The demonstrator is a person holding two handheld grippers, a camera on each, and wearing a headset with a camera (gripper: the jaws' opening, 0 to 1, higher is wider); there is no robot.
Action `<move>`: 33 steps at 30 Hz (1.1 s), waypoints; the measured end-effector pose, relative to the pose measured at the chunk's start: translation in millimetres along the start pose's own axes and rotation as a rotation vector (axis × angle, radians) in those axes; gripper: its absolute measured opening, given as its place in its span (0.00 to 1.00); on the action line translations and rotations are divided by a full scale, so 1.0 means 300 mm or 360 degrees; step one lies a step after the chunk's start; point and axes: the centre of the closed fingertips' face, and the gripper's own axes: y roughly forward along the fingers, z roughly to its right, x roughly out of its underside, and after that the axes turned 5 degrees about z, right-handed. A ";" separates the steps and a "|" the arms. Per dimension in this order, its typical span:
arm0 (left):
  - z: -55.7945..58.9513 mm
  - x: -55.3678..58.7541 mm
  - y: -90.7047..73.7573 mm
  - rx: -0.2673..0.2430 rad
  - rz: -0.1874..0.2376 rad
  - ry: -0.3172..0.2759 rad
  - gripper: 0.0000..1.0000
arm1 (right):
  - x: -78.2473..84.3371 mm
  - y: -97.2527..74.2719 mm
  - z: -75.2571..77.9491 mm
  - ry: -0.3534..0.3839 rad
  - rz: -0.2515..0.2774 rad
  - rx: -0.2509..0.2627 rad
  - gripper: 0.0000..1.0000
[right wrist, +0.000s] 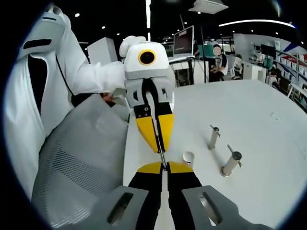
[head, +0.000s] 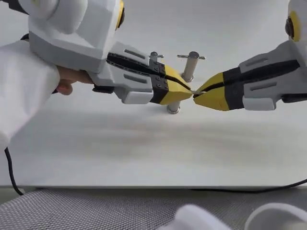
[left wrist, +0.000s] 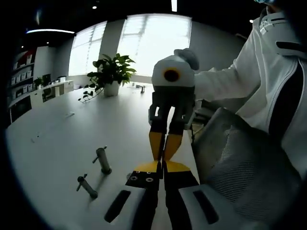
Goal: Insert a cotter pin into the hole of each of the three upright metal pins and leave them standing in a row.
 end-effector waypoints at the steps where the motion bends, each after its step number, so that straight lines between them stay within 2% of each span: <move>1: 0.000 0.003 0.001 -0.0001 -0.0012 0.0011 0.01 | 0.000 0.000 -0.004 -0.0009 -0.0001 0.0001 0.00; 7: -0.006 0.024 0.008 0.0002 -0.0057 0.0101 0.02 | 0.010 0.002 -0.027 -0.0049 -0.0043 -0.0018 0.00; 8: -0.013 0.027 0.008 -0.0009 -0.0064 0.0141 0.02 | 0.011 0.002 -0.028 -0.0047 -0.0044 -0.0018 0.00; 9: -0.019 0.034 0.003 -0.0015 -0.0096 0.0258 0.04 | 0.012 0.002 -0.029 -0.0045 -0.0047 -0.0019 0.00; 10: -0.027 0.038 0.001 -0.0038 -0.0109 0.0269 0.09 | 0.015 -0.001 -0.026 -0.0048 -0.0050 -0.0007 0.00; 11: -0.028 0.040 0.000 -0.0058 -0.0104 0.0233 0.19 | 0.019 -0.004 -0.021 -0.0049 -0.0056 0.0007 0.00; 13: -0.051 0.050 -0.007 -0.0124 -0.0129 0.0272 0.37 | 0.034 -0.015 0.000 -0.0052 -0.0083 0.0056 0.00; 14: -0.061 0.056 -0.010 -0.0147 -0.0148 0.0283 0.41 | 0.056 -0.027 0.026 -0.0059 -0.0117 0.0098 0.00; 16: -0.078 0.071 -0.012 -0.0173 -0.0172 0.0272 0.38 | 0.089 -0.040 0.054 -0.0094 -0.0210 0.0157 0.00; 18: -0.100 0.091 -0.013 -0.0198 -0.0200 0.0272 0.37 | 0.122 -0.044 0.075 -0.0069 -0.0256 0.0165 0.00; 21: -0.121 0.120 -0.002 -0.0219 -0.0255 0.0283 0.36 | 0.146 -0.045 0.090 -0.0097 -0.0309 0.0176 0.00; 23: -0.140 0.135 0.010 -0.0230 -0.0258 0.0281 0.34 | 0.149 -0.040 0.093 -0.0093 -0.0314 0.0179 0.00; 24: -0.139 0.133 0.017 -0.0229 -0.0247 0.0263 0.33 | 0.149 -0.038 0.092 -0.0090 -0.0315 0.0178 0.00; 26: -0.133 0.133 0.031 -0.0231 -0.0265 0.0279 0.29 | 0.156 -0.035 0.099 -0.0089 -0.0323 0.0180 0.00; 28: -0.131 0.134 0.039 -0.0227 -0.0281 0.0257 0.26 | 0.157 -0.032 0.102 -0.0088 -0.0338 0.0177 0.00; 29: -0.126 0.132 0.046 -0.0242 -0.0280 0.0200 0.25 | 0.153 -0.031 0.103 -0.0088 -0.0335 0.0177 0.00; 33: -0.123 0.135 0.049 -0.0236 -0.0299 0.0207 0.15 | 0.136 -0.025 0.104 -0.0092 -0.0319 0.0168 0.00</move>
